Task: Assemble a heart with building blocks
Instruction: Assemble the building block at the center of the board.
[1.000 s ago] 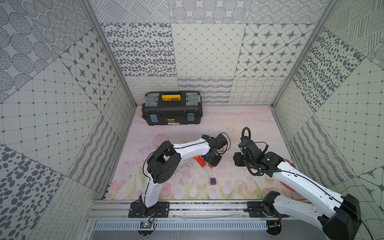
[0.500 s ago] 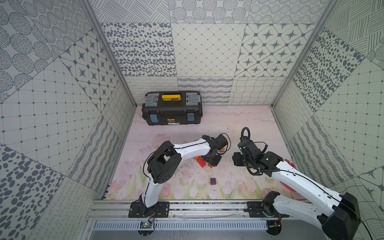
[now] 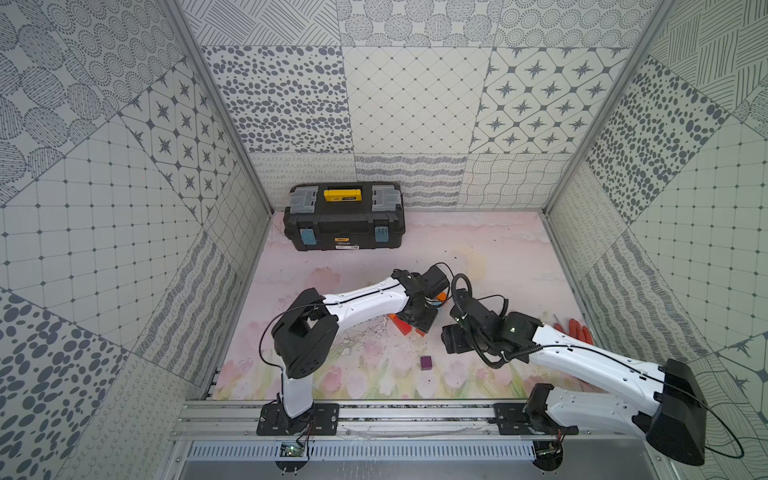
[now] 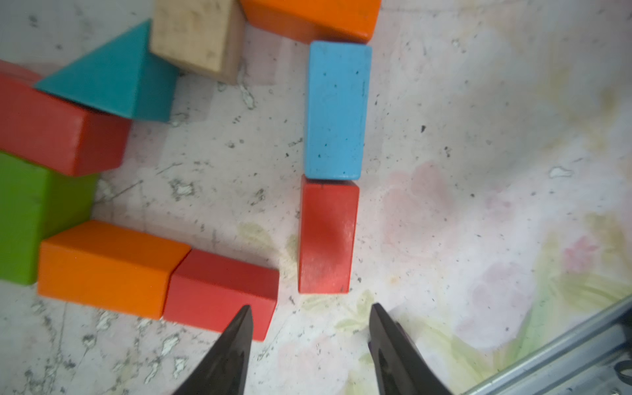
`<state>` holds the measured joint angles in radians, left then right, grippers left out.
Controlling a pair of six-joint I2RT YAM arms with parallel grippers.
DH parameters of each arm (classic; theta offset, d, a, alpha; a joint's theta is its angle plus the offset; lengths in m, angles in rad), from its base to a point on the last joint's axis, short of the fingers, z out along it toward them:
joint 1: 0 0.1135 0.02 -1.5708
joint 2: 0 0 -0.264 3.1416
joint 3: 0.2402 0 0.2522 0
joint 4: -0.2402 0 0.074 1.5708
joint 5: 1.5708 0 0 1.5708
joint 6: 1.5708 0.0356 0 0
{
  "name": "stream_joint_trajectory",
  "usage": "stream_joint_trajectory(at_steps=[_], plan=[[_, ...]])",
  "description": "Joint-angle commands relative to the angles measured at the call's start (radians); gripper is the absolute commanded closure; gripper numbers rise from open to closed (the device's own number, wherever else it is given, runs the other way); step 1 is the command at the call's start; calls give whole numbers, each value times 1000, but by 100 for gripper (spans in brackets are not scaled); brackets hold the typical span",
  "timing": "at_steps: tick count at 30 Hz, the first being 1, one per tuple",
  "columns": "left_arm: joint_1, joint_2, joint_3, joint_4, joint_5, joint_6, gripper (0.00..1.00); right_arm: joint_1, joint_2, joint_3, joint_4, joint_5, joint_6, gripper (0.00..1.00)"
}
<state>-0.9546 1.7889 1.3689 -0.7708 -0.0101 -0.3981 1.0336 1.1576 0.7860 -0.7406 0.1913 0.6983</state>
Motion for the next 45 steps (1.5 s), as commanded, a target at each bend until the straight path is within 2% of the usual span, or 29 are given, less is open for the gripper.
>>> stream_joint_trajectory(at_steps=[1, 4, 9, 16, 21, 24, 28, 36, 38, 39, 41, 43, 45], plan=[[73, -216, -127, -42, -79, -134, 45, 125, 73, 5, 47, -2, 157, 19], [170, -346, -251, -12, -29, -185, 46, 210, 205, 63, 59, -28, 223, 19], [274, -478, -389, 28, 30, -221, 48, 224, 392, 210, -66, -50, 213, 22], [282, -508, -440, 46, 42, -229, 49, 193, 464, 235, -96, -58, 227, 36], [282, -500, -471, 81, 49, -243, 49, 170, 467, 214, -50, -95, 200, 57], [284, -498, -484, 90, 47, -248, 50, 158, 486, 229, -51, -97, 180, 66], [284, -511, -496, 88, 34, -248, 50, 138, 529, 266, -36, -98, 139, 70], [298, -549, -514, 72, 17, -254, 50, 91, 630, 407, -49, -42, 47, 70], [300, -559, -516, 72, 22, -256, 49, 85, 641, 421, -53, -29, 37, 61], [300, -560, -519, 72, 27, -255, 49, 85, 640, 424, -59, -24, 35, 52], [300, -563, -521, 71, 35, -254, 49, 88, 622, 418, -55, -27, 32, 41], [300, -564, -520, 69, 34, -249, 49, 102, 593, 405, -49, -27, 40, 36], [300, -563, -519, 65, 32, -245, 49, 124, 570, 400, -50, -18, 63, 35]])
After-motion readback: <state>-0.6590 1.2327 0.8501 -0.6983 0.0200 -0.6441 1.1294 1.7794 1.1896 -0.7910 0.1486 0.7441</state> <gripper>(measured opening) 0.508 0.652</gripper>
